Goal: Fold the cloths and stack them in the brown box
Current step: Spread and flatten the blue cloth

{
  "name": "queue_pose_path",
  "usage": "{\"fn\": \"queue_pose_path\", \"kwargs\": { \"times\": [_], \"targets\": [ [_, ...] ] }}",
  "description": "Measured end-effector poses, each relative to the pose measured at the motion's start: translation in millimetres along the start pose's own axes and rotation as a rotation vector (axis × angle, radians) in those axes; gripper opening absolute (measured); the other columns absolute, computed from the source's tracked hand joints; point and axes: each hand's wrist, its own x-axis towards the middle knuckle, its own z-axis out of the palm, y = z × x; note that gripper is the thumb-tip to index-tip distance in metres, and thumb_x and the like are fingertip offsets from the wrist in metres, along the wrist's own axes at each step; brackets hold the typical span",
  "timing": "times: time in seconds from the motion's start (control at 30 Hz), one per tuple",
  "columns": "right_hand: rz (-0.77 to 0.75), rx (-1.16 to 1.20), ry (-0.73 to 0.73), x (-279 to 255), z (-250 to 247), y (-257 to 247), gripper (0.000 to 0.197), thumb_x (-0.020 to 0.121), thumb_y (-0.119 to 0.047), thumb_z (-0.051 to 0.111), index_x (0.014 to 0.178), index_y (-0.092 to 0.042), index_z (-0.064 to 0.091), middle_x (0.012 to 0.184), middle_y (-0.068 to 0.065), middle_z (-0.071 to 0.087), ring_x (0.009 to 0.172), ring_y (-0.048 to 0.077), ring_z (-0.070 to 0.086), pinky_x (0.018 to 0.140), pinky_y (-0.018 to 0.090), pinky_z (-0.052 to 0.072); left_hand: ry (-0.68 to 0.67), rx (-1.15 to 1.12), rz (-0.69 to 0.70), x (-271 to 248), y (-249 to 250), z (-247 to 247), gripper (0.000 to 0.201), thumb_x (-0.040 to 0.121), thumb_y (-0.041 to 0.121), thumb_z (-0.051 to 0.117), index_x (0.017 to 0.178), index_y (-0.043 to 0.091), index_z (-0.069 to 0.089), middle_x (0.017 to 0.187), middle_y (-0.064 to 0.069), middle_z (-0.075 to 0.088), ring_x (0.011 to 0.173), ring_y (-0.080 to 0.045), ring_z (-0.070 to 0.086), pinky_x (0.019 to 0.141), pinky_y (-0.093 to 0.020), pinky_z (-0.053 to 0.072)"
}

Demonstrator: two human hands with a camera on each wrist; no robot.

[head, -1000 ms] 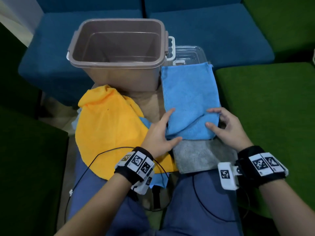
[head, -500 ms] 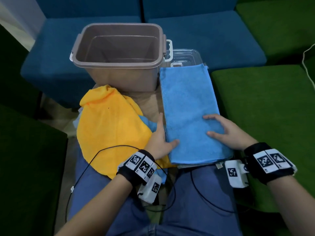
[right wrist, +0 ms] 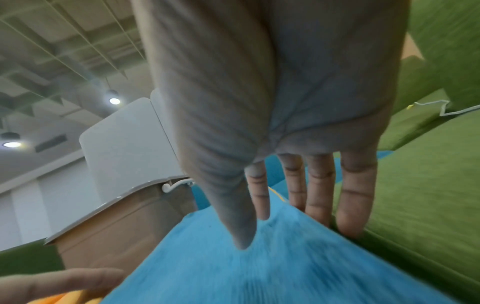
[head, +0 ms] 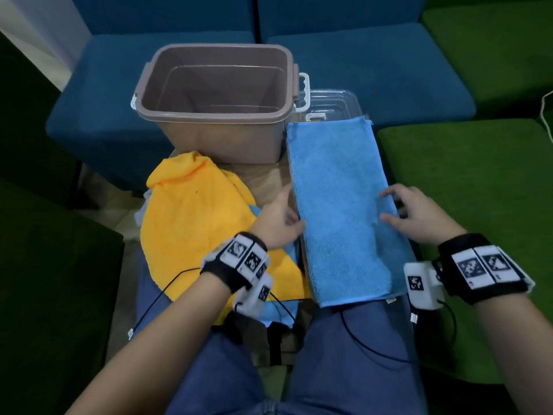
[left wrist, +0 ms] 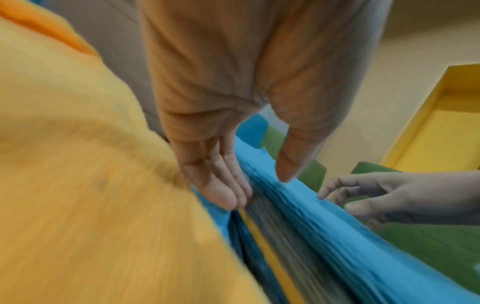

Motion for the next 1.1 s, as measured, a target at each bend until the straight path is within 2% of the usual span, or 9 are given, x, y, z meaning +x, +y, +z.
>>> {"fn": "queue_pose_path", "kwargs": {
  "times": [0.1, 0.23, 0.37, 0.47, 0.57, 0.63, 0.77, 0.97, 1.1],
  "targets": [
    [-0.031, 0.076, 0.044, 37.6, -8.6, -10.7, 0.044, 0.09, -0.023, 0.066, 0.131, -0.021, 0.05, 0.131, 0.011, 0.05, 0.108, 0.03, 0.056, 0.094, 0.037, 0.045, 0.178, 0.014, 0.006, 42.9, 13.6, -16.5, 0.072, 0.088, 0.017, 0.065, 0.149, 0.018, 0.027, 0.11, -0.011, 0.059, 0.093, -0.021, 0.062, 0.084, -0.028, 0.049],
    [-0.008, 0.258, 0.173, 75.7, -7.9, -18.7, 0.039, 0.088, -0.011, 0.068, 0.126, -0.015, 0.06, 0.133, 0.008, 0.054, 0.103, 0.017, 0.052, 0.094, 0.026, 0.04, 0.234, 0.15, -0.043, 82.7, 24.1, -20.0, 0.061, 0.087, 0.022, 0.066, 0.141, 0.014, 0.04, 0.131, -0.014, 0.043, 0.113, -0.028, 0.053, 0.101, -0.036, 0.043],
    [-0.088, 0.197, 0.248, 81.2, 1.0, -22.7, 0.051, 0.084, -0.004, 0.071, 0.132, -0.014, 0.058, 0.137, 0.009, 0.05, 0.124, 0.025, 0.051, 0.103, 0.024, 0.034, 0.309, 0.179, 0.039, 94.3, 24.4, -9.0, 0.054, 0.083, 0.001, 0.061, 0.136, 0.007, 0.049, 0.131, -0.013, 0.044, 0.107, -0.034, 0.057, 0.095, -0.038, 0.047],
    [-0.108, 0.151, 0.391, 78.6, 5.6, -21.4, 0.06, 0.084, -0.004, 0.071, 0.139, -0.017, 0.052, 0.144, 0.008, 0.045, 0.128, 0.025, 0.047, 0.106, 0.03, 0.035, 0.396, 0.177, 0.147, 95.7, 24.3, -5.6, 0.062, 0.081, -0.008, 0.052, 0.142, 0.004, 0.043, 0.134, -0.012, 0.047, 0.116, -0.03, 0.05, 0.097, -0.036, 0.045],
    [-0.071, 0.084, 0.318, 81.3, 8.4, -16.8, 0.062, 0.087, -0.005, 0.067, 0.144, -0.017, 0.047, 0.151, 0.008, 0.038, 0.134, 0.028, 0.043, 0.109, 0.033, 0.033, 0.398, 0.132, 0.101, 96.4, 18.7, -2.9, 0.064, 0.082, -0.008, 0.05, 0.144, 0.005, 0.039, 0.135, -0.015, 0.044, 0.118, -0.032, 0.049, 0.097, -0.041, 0.047],
    [-0.039, 0.01, 0.211, 83.6, 9.3, -17.5, 0.064, 0.087, -0.003, 0.064, 0.146, -0.015, 0.043, 0.156, 0.009, 0.029, 0.136, 0.032, 0.039, 0.11, 0.035, 0.031, 0.361, 0.172, -0.001, 92.8, 17.8, 0.5, 0.065, 0.083, -0.003, 0.053, 0.145, 0.007, 0.034, 0.14, -0.016, 0.036, 0.122, -0.034, 0.042, 0.102, -0.041, 0.041],
    [-0.09, -0.306, 0.413, 82.7, 4.7, -50.4, 0.065, 0.083, -0.012, 0.065, 0.143, -0.016, 0.042, 0.161, 0.006, 0.018, 0.135, 0.036, 0.033, 0.104, 0.047, 0.033, 0.403, 0.502, 0.074, 70.0, 27.4, 14.5, 0.08, 0.084, 0.016, 0.062, 0.151, 0.008, 0.018, 0.157, -0.015, 0.01, 0.134, -0.032, 0.026, 0.105, -0.043, 0.032],
    [-0.487, -0.451, -0.217, 109.6, 34.0, -80.5, 0.056, 0.103, -0.042, 0.036, 0.153, -0.043, 0.011, 0.163, -0.015, -0.001, 0.151, 0.019, -0.005, 0.118, 0.052, -0.001, -0.023, 0.571, 0.089, 45.4, -6.6, 38.2, 0.104, 0.087, 0.052, 0.059, 0.152, 0.002, -0.005, 0.159, -0.014, -0.021, 0.148, -0.025, -0.013, 0.119, -0.051, 0.01],
    [-0.418, -0.515, -0.198, 136.3, 22.9, -62.0, 0.06, 0.096, -0.062, 0.027, 0.149, -0.054, -0.001, 0.161, -0.017, -0.012, 0.149, 0.015, -0.012, 0.116, 0.056, -0.007, -0.108, 0.734, 0.121, 45.1, -9.4, 35.5, 0.123, 0.079, 0.07, 0.056, 0.149, 0.0, -0.017, 0.155, -0.016, -0.031, 0.144, -0.028, -0.027, 0.117, -0.057, -0.002]
  ]
}}
